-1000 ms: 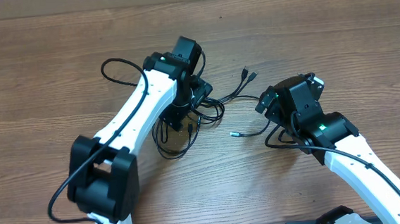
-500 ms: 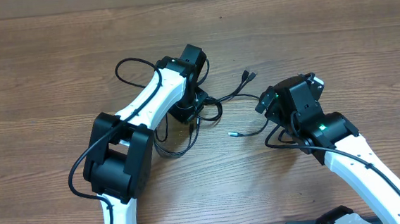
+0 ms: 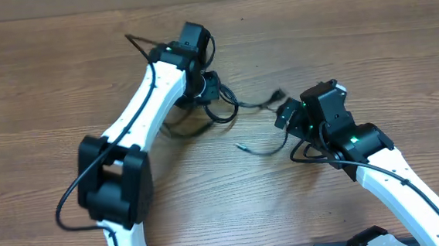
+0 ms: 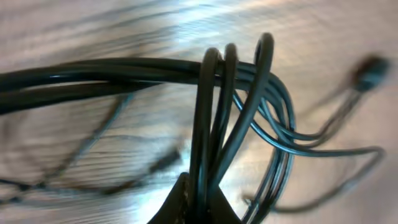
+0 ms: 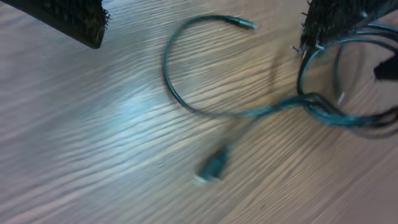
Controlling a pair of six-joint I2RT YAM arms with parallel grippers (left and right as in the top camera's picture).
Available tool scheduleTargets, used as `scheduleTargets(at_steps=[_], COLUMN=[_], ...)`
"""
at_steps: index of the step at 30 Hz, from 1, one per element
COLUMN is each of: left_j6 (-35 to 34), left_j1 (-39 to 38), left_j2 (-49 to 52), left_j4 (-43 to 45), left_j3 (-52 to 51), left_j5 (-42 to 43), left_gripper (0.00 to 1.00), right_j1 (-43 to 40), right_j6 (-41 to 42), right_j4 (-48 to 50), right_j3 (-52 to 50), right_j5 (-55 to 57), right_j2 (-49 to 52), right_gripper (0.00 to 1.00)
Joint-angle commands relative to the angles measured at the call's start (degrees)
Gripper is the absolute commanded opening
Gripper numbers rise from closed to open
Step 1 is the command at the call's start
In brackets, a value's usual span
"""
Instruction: Untangle cables
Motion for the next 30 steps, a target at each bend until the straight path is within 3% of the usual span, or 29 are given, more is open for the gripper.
scheduleTargets(at_steps=[1, 11, 26, 30], left_j6=[23.61, 33.77, 33.94, 32.74], left_j1=[-0.35, -0.33, -0.28, -0.28], left_j2=[-5.35, -6.49, -7.87, -7.91], left_j4=[-1.97, -5.99, -5.68, -5.70], left_j3=[1.92, 1.92, 6.16, 6.23], left_j5=[6.62, 6.62, 10.64, 10.64], left_gripper=[0.04, 0.04, 0.04, 0.04], right_j1=[-0.39, -0.37, -0.31, -0.31], right_j6=[-8.48, -27.82, -45.11, -45.53], right_j4=[2.62, 6.67, 6.19, 8.37], right_j3=[0.09, 0.09, -0.42, -0.42], right_j5=[-11.02, -26.73, -34.88, -34.86], right_j2=[-0.17, -0.17, 5.95, 9.20], right_gripper=[1.00, 1.00, 1.00, 1.00])
